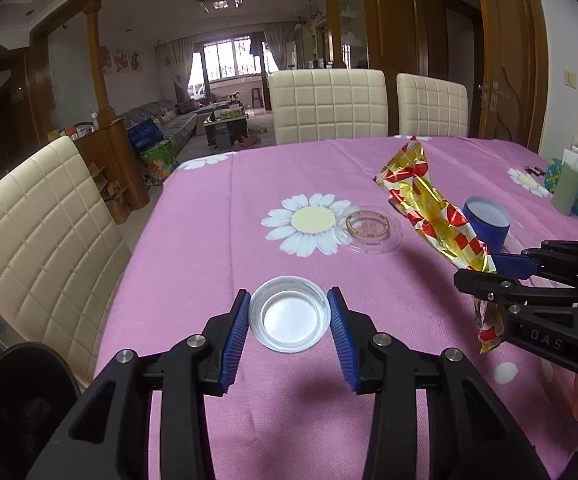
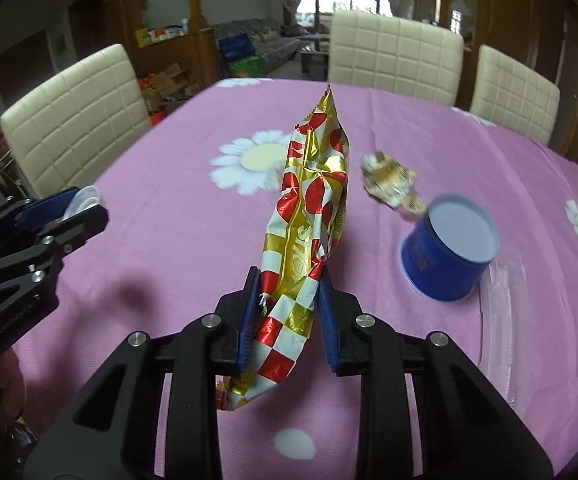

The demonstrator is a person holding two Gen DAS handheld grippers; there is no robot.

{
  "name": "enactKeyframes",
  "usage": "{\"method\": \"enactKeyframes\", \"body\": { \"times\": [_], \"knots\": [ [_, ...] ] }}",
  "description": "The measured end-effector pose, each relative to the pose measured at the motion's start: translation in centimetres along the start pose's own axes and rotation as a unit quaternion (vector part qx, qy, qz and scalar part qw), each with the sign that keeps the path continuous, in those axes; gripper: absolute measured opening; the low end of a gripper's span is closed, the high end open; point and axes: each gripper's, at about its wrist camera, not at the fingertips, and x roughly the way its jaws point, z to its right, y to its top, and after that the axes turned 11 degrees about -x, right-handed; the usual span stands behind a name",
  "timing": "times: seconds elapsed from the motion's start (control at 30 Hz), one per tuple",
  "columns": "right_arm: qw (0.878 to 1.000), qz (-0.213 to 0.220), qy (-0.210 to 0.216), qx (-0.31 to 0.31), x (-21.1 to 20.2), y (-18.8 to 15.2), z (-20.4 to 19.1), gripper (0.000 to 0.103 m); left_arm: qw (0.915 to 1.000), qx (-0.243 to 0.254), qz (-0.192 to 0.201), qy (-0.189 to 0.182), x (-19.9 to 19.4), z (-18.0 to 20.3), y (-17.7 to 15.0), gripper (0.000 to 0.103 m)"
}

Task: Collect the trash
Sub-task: 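Carry the bottle cap and checkered wrapper over the black bin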

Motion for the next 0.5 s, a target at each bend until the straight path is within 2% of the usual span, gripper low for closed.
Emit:
{"method": "enactKeyframes", "body": {
  "times": [0.5],
  "knots": [
    [0.995,0.025,0.045,-0.087,-1.1,3.1,-7.0,0.029,0.9975,-0.042,0.035,0.045,-3.6,-6.1,-0.3,0.039]
  ]
}}
